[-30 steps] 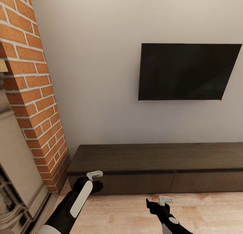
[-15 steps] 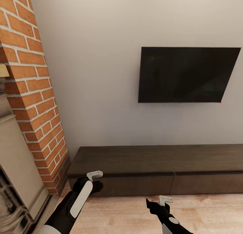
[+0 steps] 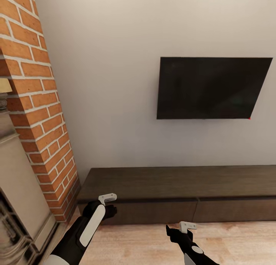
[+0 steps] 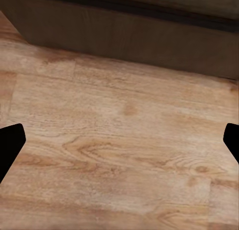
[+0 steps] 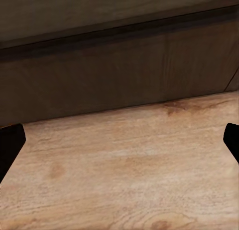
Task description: Place each of the two pumpkins and all three candles from the living room inside a cabinet in the living room (use any cabinet), then make sure every cabinet is closed, and position the cauldron so it is next to a table in the living room.
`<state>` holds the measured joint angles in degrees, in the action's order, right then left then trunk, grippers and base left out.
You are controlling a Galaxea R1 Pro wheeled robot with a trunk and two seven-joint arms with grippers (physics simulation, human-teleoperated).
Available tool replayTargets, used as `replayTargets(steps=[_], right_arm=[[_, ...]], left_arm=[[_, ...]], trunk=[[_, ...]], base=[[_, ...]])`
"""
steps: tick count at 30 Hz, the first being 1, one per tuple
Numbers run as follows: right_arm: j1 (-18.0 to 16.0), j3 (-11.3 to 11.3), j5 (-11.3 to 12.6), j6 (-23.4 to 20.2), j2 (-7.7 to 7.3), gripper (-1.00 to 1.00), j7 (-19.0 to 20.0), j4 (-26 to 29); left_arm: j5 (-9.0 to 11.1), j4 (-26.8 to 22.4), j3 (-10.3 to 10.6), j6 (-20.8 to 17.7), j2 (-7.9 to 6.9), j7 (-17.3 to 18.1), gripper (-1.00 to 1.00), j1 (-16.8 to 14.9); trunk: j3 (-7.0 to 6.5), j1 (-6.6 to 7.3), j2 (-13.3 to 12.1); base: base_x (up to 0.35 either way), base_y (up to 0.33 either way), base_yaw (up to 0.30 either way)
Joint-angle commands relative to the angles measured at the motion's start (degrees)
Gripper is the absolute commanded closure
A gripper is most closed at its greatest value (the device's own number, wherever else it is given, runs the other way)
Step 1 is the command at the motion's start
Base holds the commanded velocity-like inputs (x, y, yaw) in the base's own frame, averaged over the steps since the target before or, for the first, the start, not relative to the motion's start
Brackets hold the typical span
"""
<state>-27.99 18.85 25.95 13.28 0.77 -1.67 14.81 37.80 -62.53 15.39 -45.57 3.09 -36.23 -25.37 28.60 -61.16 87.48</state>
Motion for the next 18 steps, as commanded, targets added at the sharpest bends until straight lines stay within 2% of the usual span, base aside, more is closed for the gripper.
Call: replayTargets(steps=[1,8,13,15,18], right_arm=[[-0.1,0.5,0.5,0.3,-0.04,-1.00,-0.1,0.0],[-0.1,0.5,0.5,0.4,-0.06,-1.00,-0.1,0.0],[-0.1,0.5,0.6,3.2,-0.07,-1.00,-0.5,-0.5],[-0.1,0.5,0.6,3.6,-0.05,-1.00,-0.7,-0.8],[-0.1,0.4,0.7,3.5,-0.06,-1.00,-1.1,-0.9]], left_arm=[[0.6,-0.1,0.1,0.0,-0.01,-0.6,-1.00,0.0],[0.6,0.8,0.2,0.0,-0.01,-0.6,-1.00,-0.1],[0.6,2.5,0.1,0.0,-0.06,-0.7,-1.00,-0.1],[0.7,4.9,0.1,0.1,0.00,-0.8,-1.00,-0.1],[0.3,11.0,0.3,0.6,0.17,-0.7,-1.00,-0.7]], trunk=[[-0.12,0.23,-0.4],[-1.38,1.77,-3.2],[-2.28,2.87,-5.2],[-2.64,3.30,-6.0],[-3.17,3.96,-7.2]], base=[[0.000,0.000,0.000],[0.000,0.000,0.000],[0.000,0.000,0.000],[0.000,0.000,0.000],[0.000,0.000,0.000]])
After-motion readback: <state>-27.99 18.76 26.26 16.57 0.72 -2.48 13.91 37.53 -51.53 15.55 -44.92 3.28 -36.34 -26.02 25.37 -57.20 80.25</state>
